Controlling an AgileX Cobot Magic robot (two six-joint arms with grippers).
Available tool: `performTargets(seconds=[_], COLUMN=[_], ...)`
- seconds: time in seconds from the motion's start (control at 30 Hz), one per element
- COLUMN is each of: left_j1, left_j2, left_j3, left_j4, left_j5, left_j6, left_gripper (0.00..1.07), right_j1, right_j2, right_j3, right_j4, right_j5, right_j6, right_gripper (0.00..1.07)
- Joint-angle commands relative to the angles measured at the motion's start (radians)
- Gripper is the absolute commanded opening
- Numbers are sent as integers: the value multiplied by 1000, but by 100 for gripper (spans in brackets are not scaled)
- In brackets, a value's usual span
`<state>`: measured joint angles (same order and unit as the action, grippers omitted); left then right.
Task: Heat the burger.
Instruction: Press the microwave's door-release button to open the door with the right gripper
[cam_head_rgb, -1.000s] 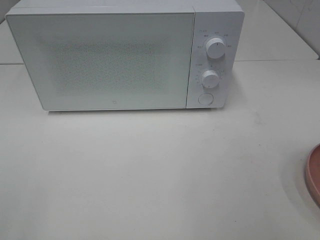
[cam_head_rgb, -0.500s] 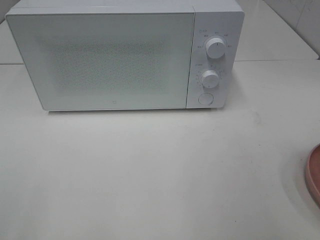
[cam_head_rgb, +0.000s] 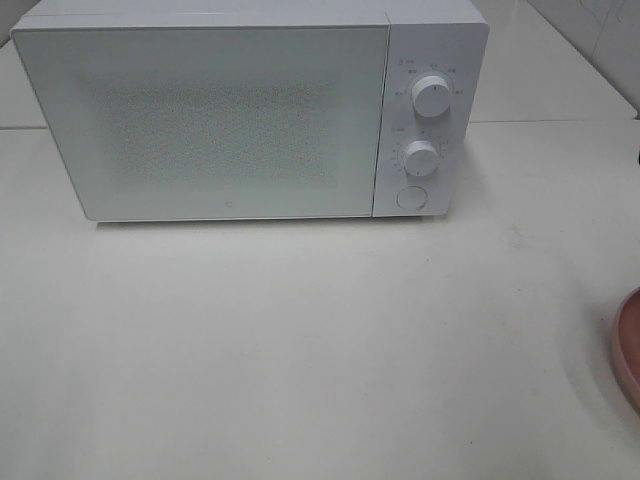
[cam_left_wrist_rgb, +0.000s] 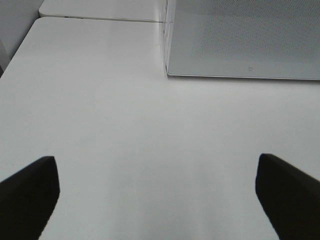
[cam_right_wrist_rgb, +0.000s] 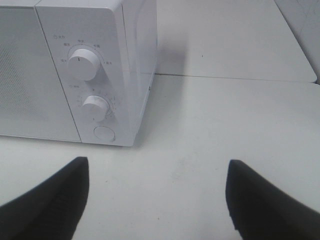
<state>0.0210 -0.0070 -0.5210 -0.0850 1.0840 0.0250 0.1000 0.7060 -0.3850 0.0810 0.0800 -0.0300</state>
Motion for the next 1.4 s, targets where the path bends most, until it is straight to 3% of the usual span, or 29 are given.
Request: performTargets(seconds=[0.03, 0.57, 0.83, 1.0, 1.13, 1.4], left_j1=[-2, -2, -2, -2, -2, -2], left_j2=[-20, -20, -20, -20, -20, -20], left_j3=[2, 2, 2, 2, 2, 2], left_j4=[1, 1, 1, 1, 1, 1], left_j5=[-14, -14, -14, -14, -14, -14], left_j6=[-3, -3, -3, -3, -3, -3], left_gripper=[100, 100, 100, 100, 100, 100], right_j1=[-6, -3, 2, 92, 228, 421], right_j2=[53, 501, 659, 771, 860, 956], right_j3=[3, 3, 3, 3, 3, 3], right_j4=[-5, -35, -9, 117, 293, 472], right_j5=[-80, -711, -915, -1049, -1144, -1221], right_j6=[0, -26, -84, -168, -213, -211], right_gripper=[75, 75, 75, 75, 75, 75])
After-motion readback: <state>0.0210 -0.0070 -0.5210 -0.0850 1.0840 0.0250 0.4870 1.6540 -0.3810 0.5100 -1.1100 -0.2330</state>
